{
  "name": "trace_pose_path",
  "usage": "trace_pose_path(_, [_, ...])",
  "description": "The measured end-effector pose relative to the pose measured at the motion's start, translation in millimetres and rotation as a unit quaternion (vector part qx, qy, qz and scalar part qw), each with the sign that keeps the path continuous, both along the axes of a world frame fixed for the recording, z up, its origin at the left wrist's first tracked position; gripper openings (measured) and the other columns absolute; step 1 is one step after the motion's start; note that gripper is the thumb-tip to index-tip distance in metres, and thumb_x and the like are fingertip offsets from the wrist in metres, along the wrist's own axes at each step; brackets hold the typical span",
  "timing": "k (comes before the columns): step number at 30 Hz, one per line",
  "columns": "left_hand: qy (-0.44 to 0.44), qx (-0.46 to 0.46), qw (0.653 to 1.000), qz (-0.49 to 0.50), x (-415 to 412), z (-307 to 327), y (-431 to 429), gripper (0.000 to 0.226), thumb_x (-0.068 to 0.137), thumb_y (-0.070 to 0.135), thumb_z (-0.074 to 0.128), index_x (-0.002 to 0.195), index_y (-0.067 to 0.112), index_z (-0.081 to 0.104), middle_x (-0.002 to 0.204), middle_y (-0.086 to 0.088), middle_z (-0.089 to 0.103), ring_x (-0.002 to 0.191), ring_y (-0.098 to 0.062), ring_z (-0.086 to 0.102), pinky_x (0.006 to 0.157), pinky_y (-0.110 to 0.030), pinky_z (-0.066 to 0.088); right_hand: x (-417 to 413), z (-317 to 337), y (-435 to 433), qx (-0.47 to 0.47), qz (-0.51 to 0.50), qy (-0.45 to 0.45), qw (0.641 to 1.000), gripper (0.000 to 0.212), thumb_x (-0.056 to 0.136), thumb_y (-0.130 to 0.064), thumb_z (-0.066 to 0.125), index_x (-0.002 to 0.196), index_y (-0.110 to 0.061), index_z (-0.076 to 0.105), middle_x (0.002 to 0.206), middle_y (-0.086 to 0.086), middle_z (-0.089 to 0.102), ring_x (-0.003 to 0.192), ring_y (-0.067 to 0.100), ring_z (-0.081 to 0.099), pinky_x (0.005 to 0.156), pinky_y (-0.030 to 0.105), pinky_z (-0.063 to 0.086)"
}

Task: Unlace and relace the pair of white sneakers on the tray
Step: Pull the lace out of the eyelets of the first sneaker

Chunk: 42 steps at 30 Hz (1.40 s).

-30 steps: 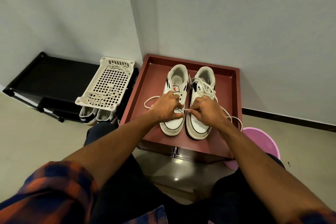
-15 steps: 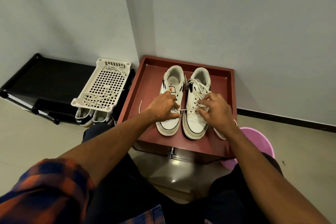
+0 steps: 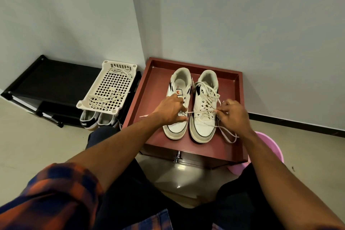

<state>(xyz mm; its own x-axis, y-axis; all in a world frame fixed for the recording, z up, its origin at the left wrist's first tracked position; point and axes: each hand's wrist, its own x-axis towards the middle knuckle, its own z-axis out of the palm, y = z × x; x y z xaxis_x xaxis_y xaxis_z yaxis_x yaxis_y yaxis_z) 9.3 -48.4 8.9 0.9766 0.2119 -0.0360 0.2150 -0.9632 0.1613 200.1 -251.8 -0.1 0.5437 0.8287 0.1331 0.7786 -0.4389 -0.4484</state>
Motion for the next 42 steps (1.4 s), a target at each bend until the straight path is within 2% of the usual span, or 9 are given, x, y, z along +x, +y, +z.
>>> trace_pose_path(5, [0.003, 0.002, 1.0, -0.001, 2, -1, -2, 0.049, 0.086, 0.061, 0.062, 0.119, 0.026, 0.071, 0.102, 0.001, 0.062, 0.102, -0.02, 0.049, 0.08, -0.035, 0.045, 4, 0, -9, -0.014, -0.059, -0.015, 0.998, 0.021, 0.086, -0.031, 0.079, 0.104, -0.021, 0.081, 0.095, -0.002, 0.065, 0.088, 0.022, 0.056, 0.07, 0.034, 0.047])
trace_pose_path(8, [0.005, 0.001, 1.0, 0.001, 2, -1, -1, 0.05, 0.086, 0.061, 0.062, 0.12, 0.025, 0.07, 0.104, 0.001, 0.062, 0.103, -0.02, 0.049, 0.08, -0.035, 0.045, -18, 5, 13, -0.003, -0.002, -0.037, 0.999, 0.038, 0.08, -0.025, 0.082, 0.117, -0.02, 0.076, 0.106, 0.001, 0.064, 0.095, 0.023, 0.054, 0.076, 0.035, 0.048])
trace_pose_path(12, [-0.004, -0.002, 1.0, 0.001, 2, 0, -1, 0.049, 0.087, 0.062, 0.06, 0.117, 0.025, 0.072, 0.1, 0.0, 0.061, 0.1, -0.021, 0.049, 0.077, -0.035, 0.042, -54, 8, 50, -0.059, 0.128, -0.059, 0.988, 0.031, 0.085, -0.039, 0.074, 0.111, -0.022, 0.077, 0.1, 0.0, 0.061, 0.096, 0.024, 0.055, 0.074, 0.039, 0.051])
trace_pose_path(15, [-0.009, -0.012, 1.0, 0.01, 1, -1, -2, 0.047, 0.086, 0.06, 0.062, 0.115, 0.025, 0.074, 0.096, 0.0, 0.061, 0.098, -0.021, 0.049, 0.074, -0.034, 0.04, -64, 10, 66, -0.084, 0.131, -0.061, 0.986, 0.022, 0.095, -0.036, 0.062, 0.104, -0.023, 0.076, 0.096, 0.0, 0.062, 0.098, 0.024, 0.055, 0.068, 0.037, 0.047])
trace_pose_path(23, [-0.018, -0.022, 1.0, 0.013, -2, -7, 2, 0.049, 0.083, 0.061, 0.065, 0.115, 0.025, 0.074, 0.095, 0.001, 0.062, 0.097, -0.021, 0.05, 0.077, -0.037, 0.046, -50, 12, 60, -0.139, 0.18, -0.086, 0.97, 0.025, 0.095, -0.04, 0.062, 0.104, -0.021, 0.077, 0.098, -0.002, 0.063, 0.098, 0.025, 0.058, 0.07, 0.042, 0.053])
trace_pose_path(30, [-0.026, -0.03, 0.999, 0.021, -3, -7, 3, 0.05, 0.083, 0.061, 0.065, 0.118, 0.026, 0.072, 0.096, 0.003, 0.062, 0.097, -0.019, 0.048, 0.073, -0.032, 0.036, -15, 24, 29, -0.085, 0.118, -0.077, 0.986, 0.014, 0.091, -0.031, 0.072, 0.098, -0.024, 0.081, 0.089, -0.006, 0.065, 0.09, 0.019, 0.058, 0.063, 0.03, 0.042])
trace_pose_path(36, [-0.007, -0.012, 1.0, 0.001, 3, -5, 2, 0.051, 0.084, 0.064, 0.063, 0.118, 0.027, 0.072, 0.097, 0.005, 0.061, 0.097, -0.018, 0.046, 0.075, -0.033, 0.038, 17, 19, -7, -0.112, 0.032, -0.09, 0.989, 0.02, 0.092, -0.038, 0.069, 0.102, -0.026, 0.081, 0.081, -0.013, 0.046, 0.081, 0.015, 0.045, 0.062, 0.03, 0.04])
trace_pose_path(39, [-0.008, -0.006, 1.0, 0.004, 1, -6, 3, 0.051, 0.084, 0.063, 0.063, 0.118, 0.027, 0.072, 0.097, 0.004, 0.061, 0.097, -0.017, 0.046, 0.076, -0.033, 0.039, 1, 23, 4, -0.092, 0.0, -0.076, 0.993, 0.023, 0.09, -0.036, 0.072, 0.109, -0.025, 0.078, 0.091, -0.009, 0.057, 0.088, 0.016, 0.049, 0.067, 0.03, 0.04])
trace_pose_path(42, [-0.008, 0.005, 1.0, -0.004, 1, -5, 3, 0.051, 0.084, 0.065, 0.062, 0.117, 0.027, 0.072, 0.098, 0.004, 0.062, 0.097, -0.018, 0.047, 0.075, -0.032, 0.039, -26, 24, 27, -0.078, 0.067, -0.083, 0.991, 0.035, 0.084, -0.034, 0.078, 0.117, -0.021, 0.076, 0.106, -0.001, 0.063, 0.098, 0.023, 0.056, 0.073, 0.034, 0.047])
